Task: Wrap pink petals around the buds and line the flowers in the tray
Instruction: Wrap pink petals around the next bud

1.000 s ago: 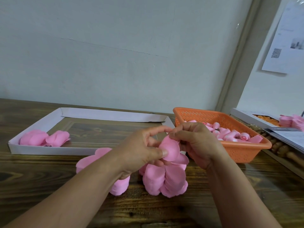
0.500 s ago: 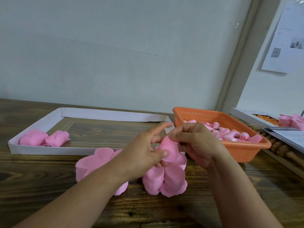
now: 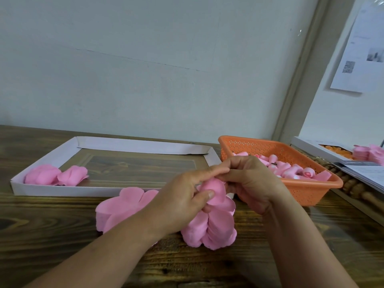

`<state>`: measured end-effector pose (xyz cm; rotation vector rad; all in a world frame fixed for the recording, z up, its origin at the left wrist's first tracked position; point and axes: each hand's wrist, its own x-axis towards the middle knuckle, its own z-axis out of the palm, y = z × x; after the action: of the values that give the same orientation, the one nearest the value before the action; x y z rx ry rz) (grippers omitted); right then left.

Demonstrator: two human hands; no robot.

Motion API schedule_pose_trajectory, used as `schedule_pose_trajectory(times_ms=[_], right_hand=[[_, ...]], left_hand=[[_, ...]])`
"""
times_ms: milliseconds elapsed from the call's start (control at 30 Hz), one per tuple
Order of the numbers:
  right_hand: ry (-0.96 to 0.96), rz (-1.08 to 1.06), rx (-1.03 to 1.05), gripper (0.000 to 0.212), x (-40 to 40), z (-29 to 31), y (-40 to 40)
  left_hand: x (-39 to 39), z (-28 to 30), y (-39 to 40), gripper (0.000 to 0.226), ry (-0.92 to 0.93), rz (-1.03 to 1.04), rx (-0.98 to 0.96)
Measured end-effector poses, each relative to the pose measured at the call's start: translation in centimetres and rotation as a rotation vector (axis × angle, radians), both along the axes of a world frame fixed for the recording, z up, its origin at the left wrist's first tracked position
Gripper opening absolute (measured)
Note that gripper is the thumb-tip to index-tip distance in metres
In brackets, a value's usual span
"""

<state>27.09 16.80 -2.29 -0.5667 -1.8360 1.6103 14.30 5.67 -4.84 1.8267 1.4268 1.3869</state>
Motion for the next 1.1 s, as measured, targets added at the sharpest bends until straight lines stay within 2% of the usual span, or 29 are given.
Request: schedule_pose_trajectory(times_ms=[100,200,267,367,567,833,967,1100], right_hand=[[-0.008,0.009,0.01,0.007,0.1,0.0,0.1],[-0.007,0.025,0.013,0.006,0.2,0.1,-0.1],[-0.005,0.023,0.025,0.017,0.2,0.2,-0.2],[-0.018,0.026,0.048,0.031,0.0,0.1,-0.3],[-0.033,0.019,0.049,0.029,-0.1,0.1,-0.4],[0.022,0.033,-0.046,0.029,0.0,-0.1,-0.1],[0.038,0.032,-0.102,0.03,-0.2,-0.2,0.1],[0.049,0.038,-0.108,0.002,-0.2,0.0,-0.1]], left_hand=[[-0.1,0.1,-0.1,0.064,0.049,0.0,-0.001],[0.2,0.1,-0.2,0.067,0.18,0.066,0.047],[0.6,-0.2,0.0,0.054,0.256,0.159,0.077],[0.9,-0.8,0.2,0.04,0.271,0.25,0.083],[0.7,-0.9,0.3,0.059,0.342,0.198,0.133],[0.2,-1.2,0.3,0.059,0.46,0.199,0.255],[0.2,-0.9,0.1,0.032,0.521,0.236,0.324],[0.4,-0.7,0.0,0.011,0.448,0.242,0.268]])
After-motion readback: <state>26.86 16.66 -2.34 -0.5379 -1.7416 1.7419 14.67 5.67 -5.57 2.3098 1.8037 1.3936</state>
